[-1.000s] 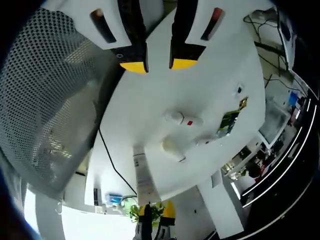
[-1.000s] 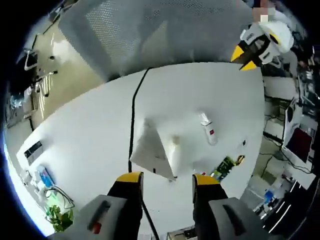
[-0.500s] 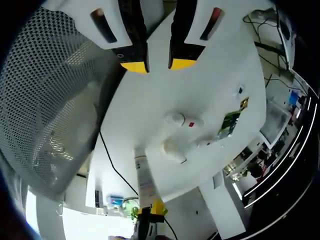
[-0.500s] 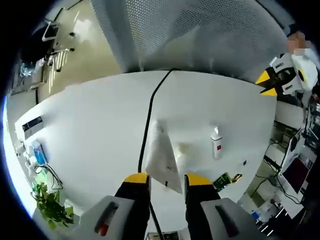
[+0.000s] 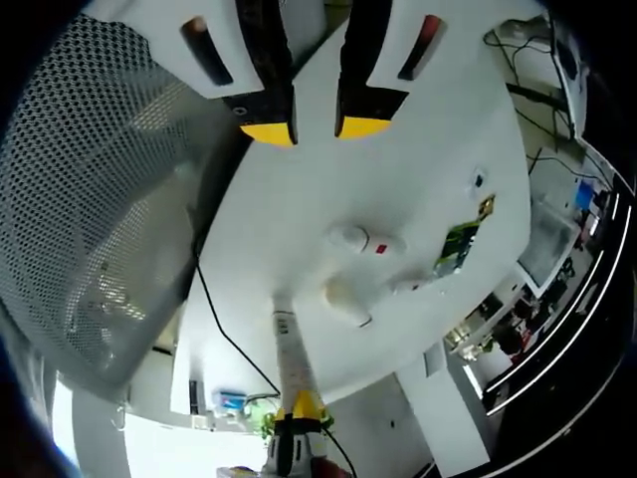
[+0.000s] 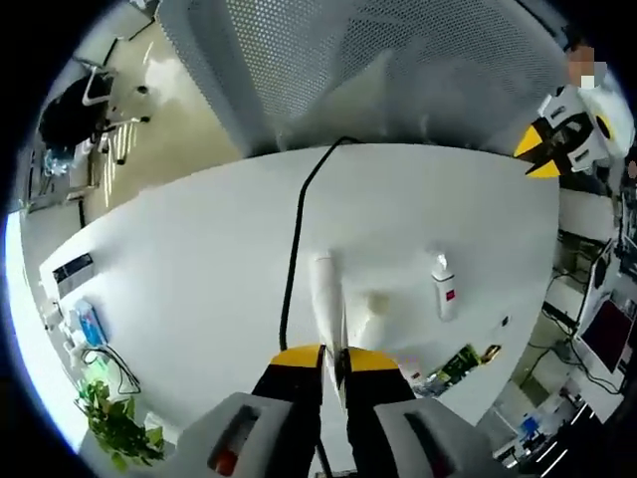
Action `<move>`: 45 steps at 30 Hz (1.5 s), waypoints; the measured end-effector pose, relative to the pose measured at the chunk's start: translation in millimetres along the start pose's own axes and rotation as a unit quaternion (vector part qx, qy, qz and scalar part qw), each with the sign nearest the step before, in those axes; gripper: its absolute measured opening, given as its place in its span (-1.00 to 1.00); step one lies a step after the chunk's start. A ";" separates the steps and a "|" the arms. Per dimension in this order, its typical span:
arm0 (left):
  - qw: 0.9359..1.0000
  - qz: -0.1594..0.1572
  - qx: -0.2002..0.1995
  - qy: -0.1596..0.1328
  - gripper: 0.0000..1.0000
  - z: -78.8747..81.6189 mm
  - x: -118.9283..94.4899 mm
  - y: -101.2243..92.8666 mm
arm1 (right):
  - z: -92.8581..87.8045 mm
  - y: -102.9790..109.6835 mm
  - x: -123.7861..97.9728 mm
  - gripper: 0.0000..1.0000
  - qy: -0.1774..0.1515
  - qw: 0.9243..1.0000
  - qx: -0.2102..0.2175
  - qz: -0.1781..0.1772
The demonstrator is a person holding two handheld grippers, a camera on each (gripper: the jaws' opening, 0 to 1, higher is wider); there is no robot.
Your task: Arrange the skincare products in the storage area until every visible bottle or jar stands upright without overlapping.
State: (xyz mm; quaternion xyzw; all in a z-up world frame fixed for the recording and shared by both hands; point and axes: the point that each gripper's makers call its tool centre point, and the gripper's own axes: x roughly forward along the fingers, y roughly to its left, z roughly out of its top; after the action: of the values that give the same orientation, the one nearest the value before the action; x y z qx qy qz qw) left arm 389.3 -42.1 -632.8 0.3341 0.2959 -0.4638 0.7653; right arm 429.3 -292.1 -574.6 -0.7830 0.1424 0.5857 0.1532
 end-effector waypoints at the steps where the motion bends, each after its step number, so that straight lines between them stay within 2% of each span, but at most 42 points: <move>1: 1.000 0.000 0.000 0.000 -0.72 -0.1 0.0 0.1 | 0.1 0.3 0.0 -1.00 -0.005 1.000 0.015 0.004; 2: 1.000 0.000 0.000 0.000 -0.72 -0.1 -0.1 0.1 | -0.3 2.1 0.5 -1.00 -0.009 0.999 0.034 0.012; 10: 1.000 0.001 0.000 -0.001 -0.72 -0.1 -0.2 0.4 | -3.6 1.1 1.9 -1.00 -0.025 0.995 0.097 0.027; 12: 1.000 0.001 0.000 -0.001 -0.73 -0.1 -0.3 0.3 | -3.1 2.7 2.3 -1.00 -0.032 0.991 0.126 0.036; 13: 1.000 0.001 0.000 -0.001 -0.73 -0.1 -0.3 0.2 | -3.3 4.9 2.3 -1.00 -0.035 0.986 0.157 0.051; 17: 1.000 0.000 0.002 0.000 -0.73 -0.3 0.0 -0.4 | -3.0 8.1 1.9 -1.00 -0.042 0.968 0.231 0.093; 19: 1.000 0.000 0.002 -0.001 -0.73 -0.1 0.0 -0.3 | 1.2 10.3 0.5 -1.00 -0.057 0.950 0.283 0.123; 20: 1.000 0.000 0.001 -0.001 -0.73 -0.1 0.0 -0.3 | 1.8 10.4 0.3 -1.00 -0.062 0.934 0.326 0.135; 21: 1.000 0.000 0.001 0.000 -0.73 -0.2 0.0 -0.3 | 0.1 8.9 1.0 -1.00 -0.064 0.924 0.351 0.137; 22: 1.000 0.000 0.002 0.000 -0.73 -0.3 0.0 -0.1 | -1.4 6.7 1.9 -1.00 -0.071 0.912 0.380 0.138; 23: 1.000 0.000 0.001 0.000 -0.73 -0.3 0.0 0.0 | -1.8 7.0 1.8 -1.00 -0.076 0.896 0.411 0.146; 24: 1.000 0.000 0.001 -0.001 -0.73 -0.2 -0.1 0.1 | -2.5 8.5 1.7 -1.00 -0.077 0.871 0.457 0.160; 26: 1.000 0.001 0.001 0.000 -0.73 -0.3 -0.3 0.4 | -5.1 7.5 2.4 -1.00 -0.085 0.844 0.503 0.164; 27: 1.000 0.002 0.001 -0.001 -0.73 -0.2 -0.4 0.5 | -4.1 6.0 2.2 -1.00 -0.098 0.817 0.542 0.171; 29: 1.000 0.002 0.000 -0.002 -0.73 0.1 -0.4 0.7 | -4.8 5.3 1.2 -1.00 -0.109 0.788 0.580 0.174; 32: 1.000 0.001 0.001 -0.003 -0.73 0.8 -0.4 0.3 | -7.7 5.6 1.0 -1.00 -0.111 0.785 0.585 0.168; 36: 1.000 0.001 -0.004 -0.006 -0.76 0.7 -0.6 0.9 | -4.9 8.8 1.4 -1.00 -0.117 0.776 0.596 0.171; 39: 1.000 -0.008 -0.003 -0.008 -0.81 1.2 -1.0 -1.8 | -1.7 7.1 -0.4 -1.00 -0.118 0.760 0.617 0.168; 40: 1.000 -0.016 0.001 -0.014 -0.82 3.8 -1.5 -5.9 | -1.1 7.0 -0.6 -1.00 -0.119 0.760 0.616 0.168; 41: 0.999 -0.024 0.004 -0.021 -0.82 6.8 -1.6 -9.5 | 0.8 6.8 -1.1 -1.00 -0.121 0.765 0.611 0.164; 42: 0.999 -0.032 0.006 -0.028 -0.83 9.8 -2.4 -13.8 | 1.5 6.5 -0.5 -1.00 -0.121 0.767 0.609 0.163; 43: 0.999 -0.037 0.009 -0.032 -0.84 11.1 -3.0 -16.2 | 1.8 6.3 0.1 -1.00 -0.119 0.763 0.613 0.166; 44: 0.998 -0.046 0.013 -0.035 -0.85 12.3 -3.8 -19.9 | 4.1 6.7 -0.7 -1.00 -0.112 0.756 0.621 0.172; 45: 0.998 -0.050 0.015 -0.036 -0.86 12.9 -4.1 -21.4 | 5.7 6.0 -0.4 -1.00 -0.111 0.757 0.620 0.172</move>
State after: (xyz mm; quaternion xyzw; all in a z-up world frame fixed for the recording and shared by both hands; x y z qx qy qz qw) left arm 370.1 -57.5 -627.0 0.3132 0.2770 -0.5174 0.7466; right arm 421.8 -295.3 -576.2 -0.4088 0.5884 0.4685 0.5170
